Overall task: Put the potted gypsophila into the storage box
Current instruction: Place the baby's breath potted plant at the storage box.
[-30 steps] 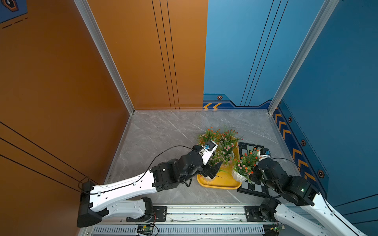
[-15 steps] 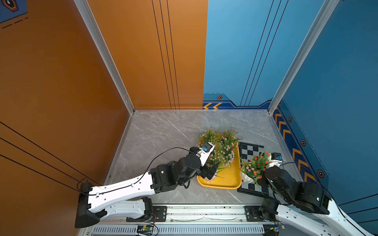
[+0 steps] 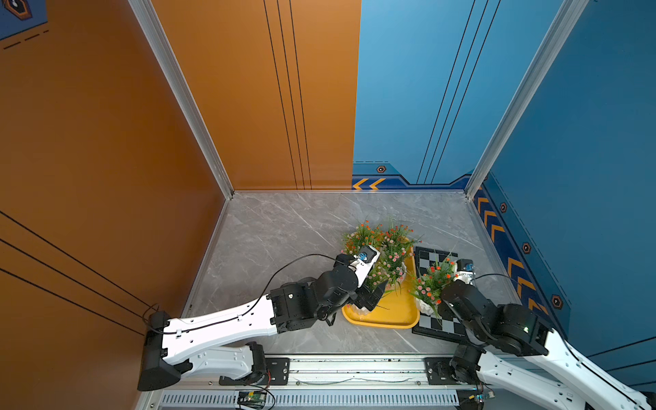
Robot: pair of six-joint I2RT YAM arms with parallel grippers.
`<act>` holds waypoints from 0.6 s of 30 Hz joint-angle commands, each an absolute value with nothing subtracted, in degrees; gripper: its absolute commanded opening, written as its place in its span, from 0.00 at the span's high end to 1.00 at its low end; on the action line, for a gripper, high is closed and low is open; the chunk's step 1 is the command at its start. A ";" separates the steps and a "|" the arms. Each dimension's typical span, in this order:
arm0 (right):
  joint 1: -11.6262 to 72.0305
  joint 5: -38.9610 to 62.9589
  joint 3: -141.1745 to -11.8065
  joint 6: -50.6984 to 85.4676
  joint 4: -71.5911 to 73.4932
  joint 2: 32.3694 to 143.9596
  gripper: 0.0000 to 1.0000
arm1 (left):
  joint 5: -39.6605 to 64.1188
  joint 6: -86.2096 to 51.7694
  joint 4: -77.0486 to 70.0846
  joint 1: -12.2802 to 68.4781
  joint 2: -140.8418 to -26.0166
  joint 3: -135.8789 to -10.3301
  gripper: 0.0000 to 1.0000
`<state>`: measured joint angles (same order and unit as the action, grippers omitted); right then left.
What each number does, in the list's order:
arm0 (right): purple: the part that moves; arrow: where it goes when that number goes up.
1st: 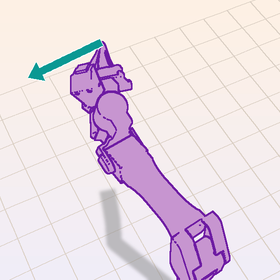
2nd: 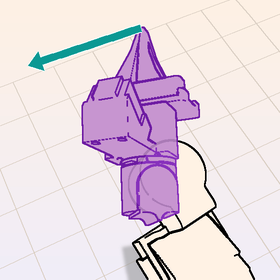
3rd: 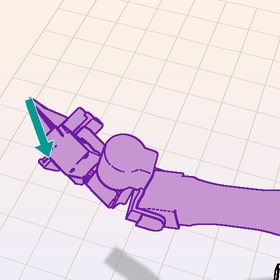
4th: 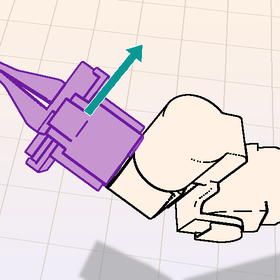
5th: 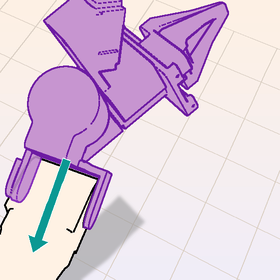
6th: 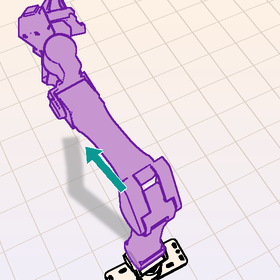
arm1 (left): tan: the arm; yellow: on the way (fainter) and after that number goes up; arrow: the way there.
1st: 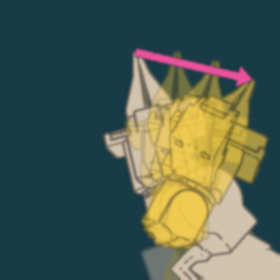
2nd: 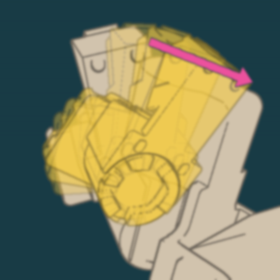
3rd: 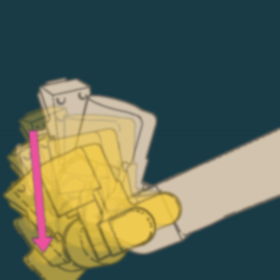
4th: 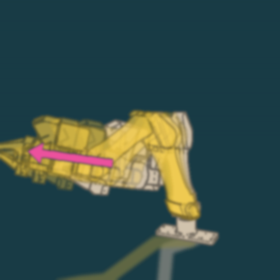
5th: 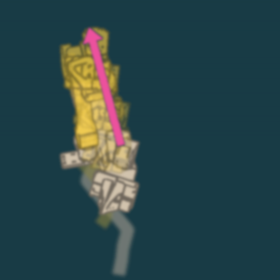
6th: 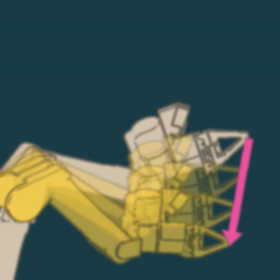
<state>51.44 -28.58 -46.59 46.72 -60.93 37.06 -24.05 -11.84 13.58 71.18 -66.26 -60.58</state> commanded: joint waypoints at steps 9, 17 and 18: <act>51.51 -20.12 -40.64 44.41 -38.06 45.95 1.00 | -28.78 -12.57 16.67 72.12 -64.81 -61.28 0.02; 48.85 -15.59 -34.76 45.87 -30.65 48.67 1.00 | -30.66 -13.44 17.73 72.10 -61.47 -59.41 0.02; 48.76 -15.76 -34.37 46.08 -30.60 48.94 1.00 | -30.92 -13.58 17.91 72.14 -61.06 -59.41 0.02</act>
<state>49.25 -16.62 -34.85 44.97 -36.32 48.93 -28.77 -12.49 16.40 71.37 -62.61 -60.29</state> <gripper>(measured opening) 0.119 0.983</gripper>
